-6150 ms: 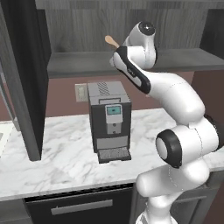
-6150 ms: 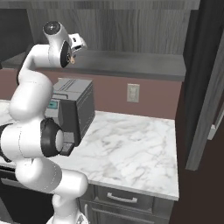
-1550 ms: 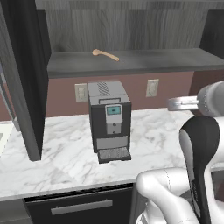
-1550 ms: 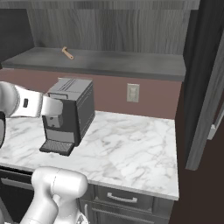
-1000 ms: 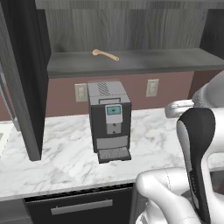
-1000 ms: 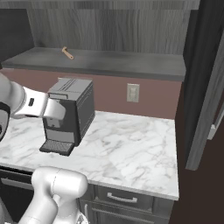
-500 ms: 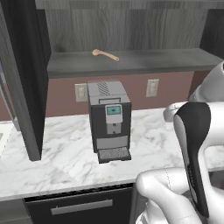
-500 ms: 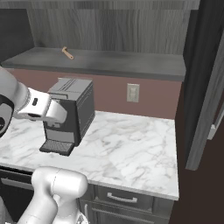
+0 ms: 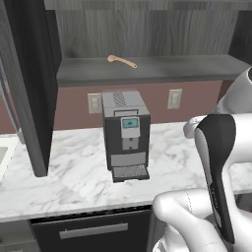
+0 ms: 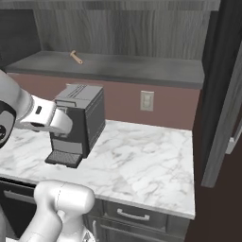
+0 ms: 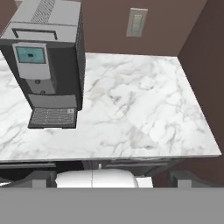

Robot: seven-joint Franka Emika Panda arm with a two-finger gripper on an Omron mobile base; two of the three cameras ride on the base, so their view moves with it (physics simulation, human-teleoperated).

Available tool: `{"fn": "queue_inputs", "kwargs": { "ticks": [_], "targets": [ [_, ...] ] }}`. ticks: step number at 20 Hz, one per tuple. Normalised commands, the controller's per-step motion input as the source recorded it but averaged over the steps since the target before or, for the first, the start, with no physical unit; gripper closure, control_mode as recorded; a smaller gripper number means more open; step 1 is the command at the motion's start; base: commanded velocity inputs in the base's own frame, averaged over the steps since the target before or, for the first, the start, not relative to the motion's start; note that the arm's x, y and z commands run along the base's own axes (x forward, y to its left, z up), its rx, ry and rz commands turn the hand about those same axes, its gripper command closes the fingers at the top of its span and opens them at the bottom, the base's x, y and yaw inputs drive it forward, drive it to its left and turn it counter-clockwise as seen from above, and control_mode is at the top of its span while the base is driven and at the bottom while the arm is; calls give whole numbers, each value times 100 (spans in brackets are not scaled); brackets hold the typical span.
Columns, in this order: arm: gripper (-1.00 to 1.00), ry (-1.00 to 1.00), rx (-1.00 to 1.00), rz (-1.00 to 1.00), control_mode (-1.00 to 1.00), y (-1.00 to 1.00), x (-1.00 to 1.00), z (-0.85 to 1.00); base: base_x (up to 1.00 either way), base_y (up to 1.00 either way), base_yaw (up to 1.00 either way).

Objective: Organize the utensils by type. Pick up the wooden spoons from the counter and place them in the open cabinet. Then pick up the metallic utensils from the counter and place them in the open drawer.

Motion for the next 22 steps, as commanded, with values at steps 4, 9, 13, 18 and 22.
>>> {"fn": "queue_inputs", "kwargs": {
  "ticks": [4, 9, 13, 18, 22],
  "targets": [
    [-100, 0, 0, 0, 100, 0, 0, 0, -26, 10, 17],
    [-100, 0, 0, 0, 100, 0, 0, 0, -76, 0, 24],
    [-100, 0, 0, 0, 100, 0, 0, 0, -100, 1, 21],
    [-100, 0, 0, 0, 100, 0, 0, 0, -74, 21, 17],
    [-100, 0, 0, 0, 100, 0, 0, 0, -4, 42, 6]
  ]
}}
